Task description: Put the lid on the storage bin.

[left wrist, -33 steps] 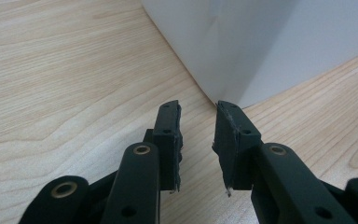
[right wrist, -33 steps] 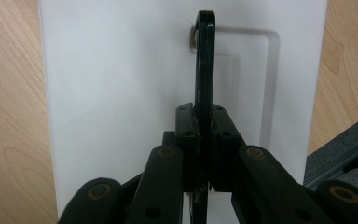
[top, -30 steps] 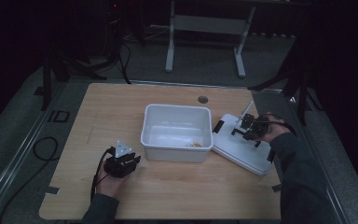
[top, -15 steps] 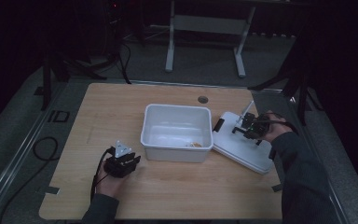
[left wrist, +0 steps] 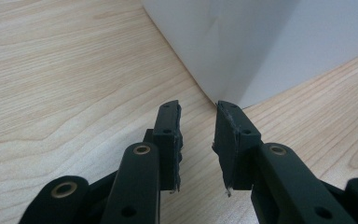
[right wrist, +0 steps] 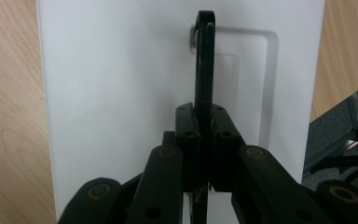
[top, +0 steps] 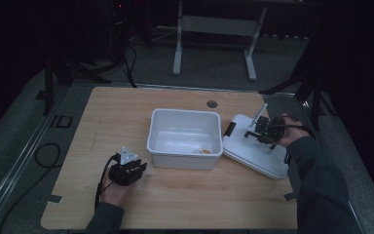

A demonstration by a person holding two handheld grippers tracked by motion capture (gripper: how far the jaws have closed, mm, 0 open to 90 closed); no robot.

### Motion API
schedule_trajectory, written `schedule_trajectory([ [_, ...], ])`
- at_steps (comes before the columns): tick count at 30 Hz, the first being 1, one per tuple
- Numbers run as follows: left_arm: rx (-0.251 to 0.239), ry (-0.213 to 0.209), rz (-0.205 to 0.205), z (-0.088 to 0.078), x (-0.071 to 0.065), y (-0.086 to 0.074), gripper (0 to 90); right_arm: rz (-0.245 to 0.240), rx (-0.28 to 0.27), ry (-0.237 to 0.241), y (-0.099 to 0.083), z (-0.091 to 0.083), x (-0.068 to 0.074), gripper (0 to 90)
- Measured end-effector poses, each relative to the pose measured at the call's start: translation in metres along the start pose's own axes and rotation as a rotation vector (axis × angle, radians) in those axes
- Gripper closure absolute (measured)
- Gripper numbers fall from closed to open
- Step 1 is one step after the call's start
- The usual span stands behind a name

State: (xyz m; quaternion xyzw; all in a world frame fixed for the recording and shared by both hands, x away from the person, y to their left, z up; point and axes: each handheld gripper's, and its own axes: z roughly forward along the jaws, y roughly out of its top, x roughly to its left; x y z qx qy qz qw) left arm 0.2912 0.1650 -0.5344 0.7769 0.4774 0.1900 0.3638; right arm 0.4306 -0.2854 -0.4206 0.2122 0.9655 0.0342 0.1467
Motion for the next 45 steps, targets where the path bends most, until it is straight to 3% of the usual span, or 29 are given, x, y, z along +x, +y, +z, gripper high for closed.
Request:
schedule_trajectory([
  [45,-0.001,0.000,-0.003,-0.001,0.001,0.000,70.7,-0.048,-0.035,-0.040,-0.013,-0.040,-0.002,84.4],
])
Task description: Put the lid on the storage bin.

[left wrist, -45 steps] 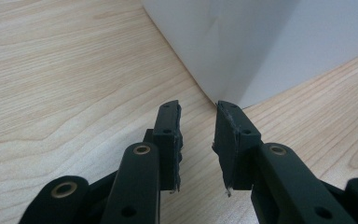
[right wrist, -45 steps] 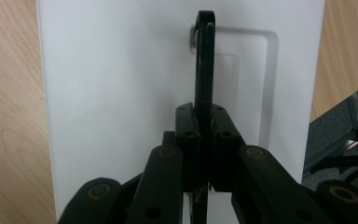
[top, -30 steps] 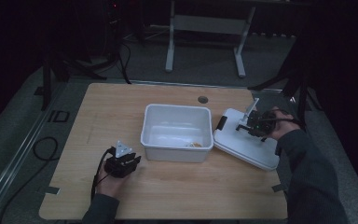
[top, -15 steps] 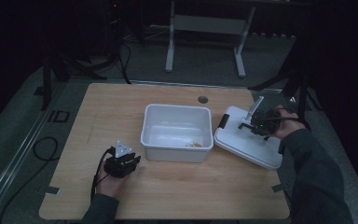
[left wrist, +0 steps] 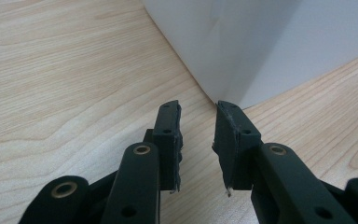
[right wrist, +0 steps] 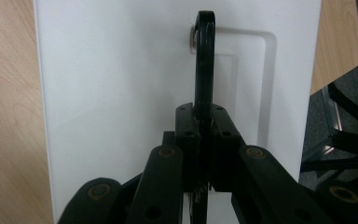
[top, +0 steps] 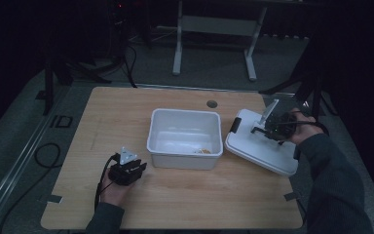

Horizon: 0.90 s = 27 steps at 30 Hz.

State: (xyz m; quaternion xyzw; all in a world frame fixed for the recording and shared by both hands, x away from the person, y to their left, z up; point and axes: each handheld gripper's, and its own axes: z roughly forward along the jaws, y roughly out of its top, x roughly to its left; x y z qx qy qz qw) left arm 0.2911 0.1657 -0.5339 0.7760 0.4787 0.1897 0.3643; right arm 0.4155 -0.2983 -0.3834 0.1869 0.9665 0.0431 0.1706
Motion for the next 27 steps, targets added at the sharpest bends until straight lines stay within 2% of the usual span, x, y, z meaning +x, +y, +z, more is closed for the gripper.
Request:
schedule_trajectory([
  [11,0.000,0.000,-0.001,0.000,0.000,0.000,70.7,-0.014,-0.001,0.000,0.000,-0.004,-0.001,84.5],
  [27,0.001,-0.001,0.003,0.001,-0.001,0.000,70.7,-0.025,-0.023,-0.012,0.003,-0.019,-0.003,84.5],
])
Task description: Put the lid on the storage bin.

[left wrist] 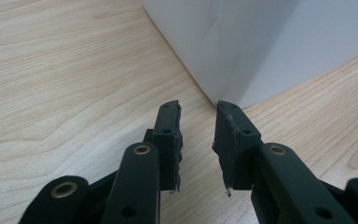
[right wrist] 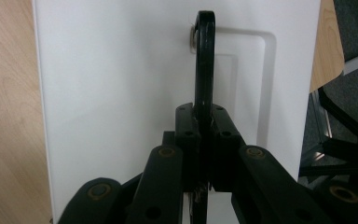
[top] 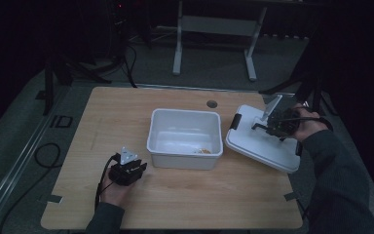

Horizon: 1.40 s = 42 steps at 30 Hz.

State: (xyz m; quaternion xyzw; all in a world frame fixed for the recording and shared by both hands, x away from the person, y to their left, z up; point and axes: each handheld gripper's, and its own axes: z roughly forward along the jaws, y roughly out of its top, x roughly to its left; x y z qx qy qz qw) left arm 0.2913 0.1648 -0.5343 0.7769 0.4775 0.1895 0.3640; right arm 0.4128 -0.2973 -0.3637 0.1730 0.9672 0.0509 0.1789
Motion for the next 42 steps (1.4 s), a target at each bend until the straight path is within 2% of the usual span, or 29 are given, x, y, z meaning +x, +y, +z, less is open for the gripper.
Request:
schedule_trajectory([
  [12,-0.001,0.000,-0.001,0.001,-0.001,0.000,70.7,-0.003,-0.022,0.000,-0.002,-0.011,-0.003,84.5],
  [42,-0.002,0.002,-0.003,0.000,0.000,0.000,70.7,-0.043,-0.055,-0.001,0.008,-0.026,-0.002,84.5],
])
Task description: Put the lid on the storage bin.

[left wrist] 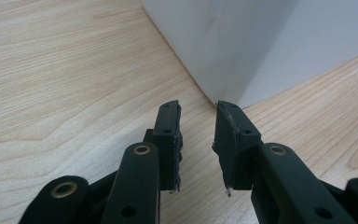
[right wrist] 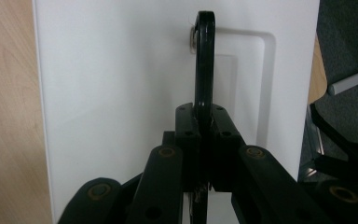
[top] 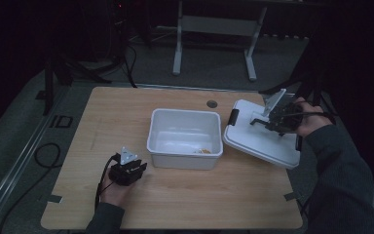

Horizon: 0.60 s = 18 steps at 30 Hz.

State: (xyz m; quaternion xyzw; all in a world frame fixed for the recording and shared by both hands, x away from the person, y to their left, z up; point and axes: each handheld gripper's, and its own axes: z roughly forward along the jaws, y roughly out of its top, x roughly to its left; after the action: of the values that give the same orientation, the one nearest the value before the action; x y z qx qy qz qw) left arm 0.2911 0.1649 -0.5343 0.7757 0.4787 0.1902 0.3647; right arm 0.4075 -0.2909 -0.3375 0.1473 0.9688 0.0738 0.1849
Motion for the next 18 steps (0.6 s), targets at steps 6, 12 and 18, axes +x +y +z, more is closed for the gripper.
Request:
schedule_trajectory([
  [6,0.000,-0.001,0.001,0.000,0.000,0.000,70.7,-0.013,-0.007,0.004,0.004,-0.001,0.001,84.5],
  [12,-0.001,-0.001,-0.001,0.000,0.000,0.000,70.7,-0.036,-0.014,0.011,0.012,0.001,0.003,84.5],
  [18,0.000,-0.001,0.000,0.000,0.000,0.000,70.7,-0.043,-0.024,0.013,0.019,0.001,0.005,84.5],
])
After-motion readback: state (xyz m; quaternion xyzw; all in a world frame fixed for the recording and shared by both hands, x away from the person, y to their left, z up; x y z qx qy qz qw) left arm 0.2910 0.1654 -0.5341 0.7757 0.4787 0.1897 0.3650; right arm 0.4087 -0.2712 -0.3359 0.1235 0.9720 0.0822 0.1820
